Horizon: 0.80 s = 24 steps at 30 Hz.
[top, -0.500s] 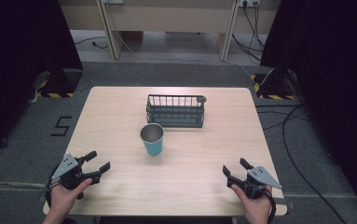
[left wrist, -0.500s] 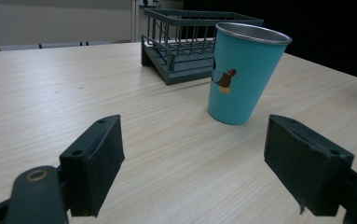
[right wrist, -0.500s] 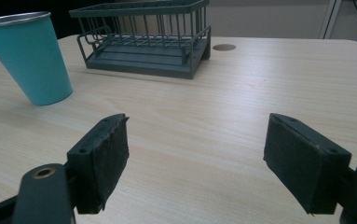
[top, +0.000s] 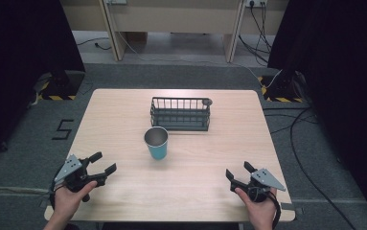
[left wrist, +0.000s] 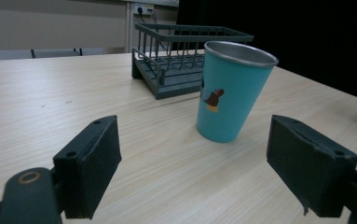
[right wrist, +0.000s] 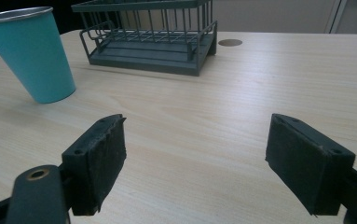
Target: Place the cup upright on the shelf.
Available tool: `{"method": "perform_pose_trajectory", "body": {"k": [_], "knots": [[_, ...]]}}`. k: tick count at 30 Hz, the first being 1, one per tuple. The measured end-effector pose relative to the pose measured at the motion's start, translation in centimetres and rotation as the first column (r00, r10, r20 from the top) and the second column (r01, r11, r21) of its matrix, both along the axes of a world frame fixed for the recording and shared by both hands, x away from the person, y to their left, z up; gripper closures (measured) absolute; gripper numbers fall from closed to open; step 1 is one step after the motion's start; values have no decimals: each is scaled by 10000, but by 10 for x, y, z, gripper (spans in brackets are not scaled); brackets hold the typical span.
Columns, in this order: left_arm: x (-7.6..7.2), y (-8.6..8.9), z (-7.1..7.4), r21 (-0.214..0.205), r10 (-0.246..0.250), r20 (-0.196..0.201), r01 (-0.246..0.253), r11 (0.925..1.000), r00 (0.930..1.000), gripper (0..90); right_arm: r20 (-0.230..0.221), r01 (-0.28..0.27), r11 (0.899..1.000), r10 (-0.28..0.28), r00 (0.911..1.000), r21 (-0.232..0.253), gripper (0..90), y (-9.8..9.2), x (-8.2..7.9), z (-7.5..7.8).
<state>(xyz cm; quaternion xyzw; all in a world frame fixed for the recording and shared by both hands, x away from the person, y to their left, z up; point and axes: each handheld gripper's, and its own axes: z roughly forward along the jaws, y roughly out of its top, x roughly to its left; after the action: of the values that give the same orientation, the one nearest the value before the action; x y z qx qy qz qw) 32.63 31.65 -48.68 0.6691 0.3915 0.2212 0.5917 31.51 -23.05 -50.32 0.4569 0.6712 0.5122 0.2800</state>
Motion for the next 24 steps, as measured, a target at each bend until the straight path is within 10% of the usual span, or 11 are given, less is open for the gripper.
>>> {"method": "perform_pose_trajectory", "body": {"k": [24], "knots": [[40,-51,-4,380,-1164,-90,1167,9924,9932,145,42,251,9995,-252,9997,206,200,-8,-1,-2]]}}
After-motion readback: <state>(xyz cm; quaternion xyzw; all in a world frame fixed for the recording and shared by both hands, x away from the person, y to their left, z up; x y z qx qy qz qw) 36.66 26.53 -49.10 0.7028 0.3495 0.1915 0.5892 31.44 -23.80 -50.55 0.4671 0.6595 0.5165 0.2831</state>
